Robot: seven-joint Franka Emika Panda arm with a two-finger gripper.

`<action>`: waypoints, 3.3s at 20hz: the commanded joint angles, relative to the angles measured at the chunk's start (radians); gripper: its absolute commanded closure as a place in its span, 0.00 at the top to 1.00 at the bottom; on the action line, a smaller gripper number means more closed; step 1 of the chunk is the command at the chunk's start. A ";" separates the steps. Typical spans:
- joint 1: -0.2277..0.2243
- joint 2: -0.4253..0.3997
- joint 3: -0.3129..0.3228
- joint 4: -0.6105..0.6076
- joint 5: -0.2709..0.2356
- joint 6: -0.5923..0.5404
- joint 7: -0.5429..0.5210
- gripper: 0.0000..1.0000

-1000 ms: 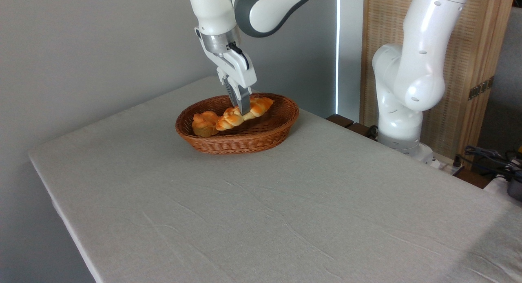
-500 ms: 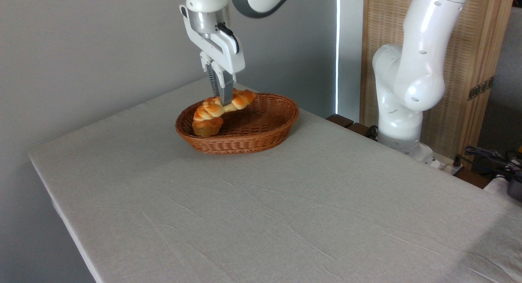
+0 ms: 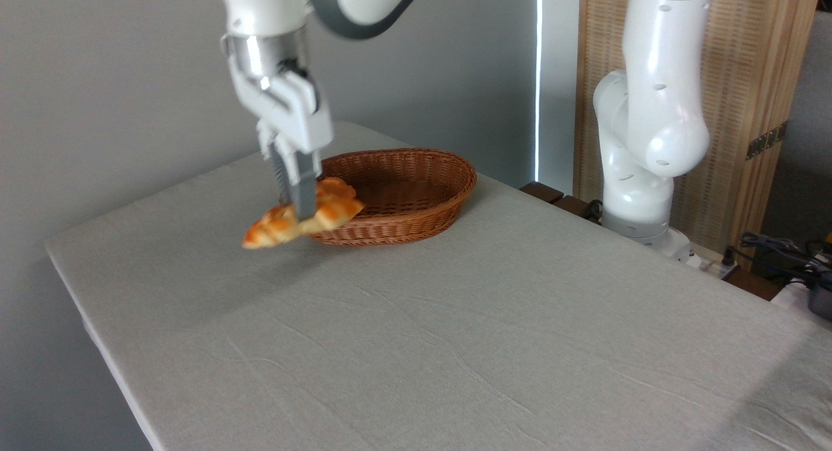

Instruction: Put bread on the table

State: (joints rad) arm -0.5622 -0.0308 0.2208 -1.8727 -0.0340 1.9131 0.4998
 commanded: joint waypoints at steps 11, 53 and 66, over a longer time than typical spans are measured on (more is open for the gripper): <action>0.010 0.259 -0.015 0.185 -0.041 0.106 -0.021 1.00; 0.466 0.020 -0.212 0.293 -0.027 -0.327 0.144 1.00; 0.464 0.032 -0.222 0.291 0.039 -0.296 0.094 1.00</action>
State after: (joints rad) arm -0.0942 -0.0077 0.0044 -1.5987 -0.0249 1.6044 0.6169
